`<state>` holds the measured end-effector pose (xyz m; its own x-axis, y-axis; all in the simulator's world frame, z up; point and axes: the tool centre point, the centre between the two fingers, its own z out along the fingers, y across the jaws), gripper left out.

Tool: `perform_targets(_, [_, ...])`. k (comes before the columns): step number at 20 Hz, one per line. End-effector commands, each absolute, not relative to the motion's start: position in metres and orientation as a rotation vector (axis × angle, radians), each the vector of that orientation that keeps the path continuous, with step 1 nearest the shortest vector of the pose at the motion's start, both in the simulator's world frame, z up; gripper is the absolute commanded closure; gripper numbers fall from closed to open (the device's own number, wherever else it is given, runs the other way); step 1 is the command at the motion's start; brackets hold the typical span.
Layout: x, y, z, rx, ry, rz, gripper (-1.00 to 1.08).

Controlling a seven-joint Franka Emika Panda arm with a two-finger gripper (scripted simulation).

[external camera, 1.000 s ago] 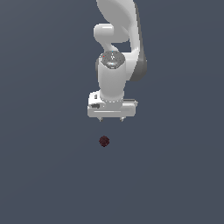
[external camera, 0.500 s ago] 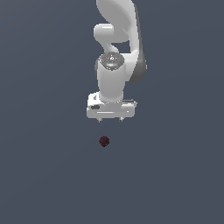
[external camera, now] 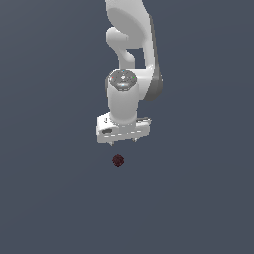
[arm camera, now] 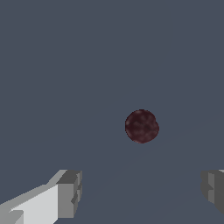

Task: Pick up the object and move it to a goal position.

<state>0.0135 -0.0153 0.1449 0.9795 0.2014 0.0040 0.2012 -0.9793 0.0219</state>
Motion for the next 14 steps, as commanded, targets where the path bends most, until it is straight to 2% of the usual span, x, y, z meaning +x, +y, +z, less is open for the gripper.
perform_targets(1, [0.018, -0.019, 0.136, 3.095, 0.402, 0.006, -0.92])
perform_targets(14, [0.037, -0.036, 0.091, 3.024, 0.829, -0.001, -0.92])
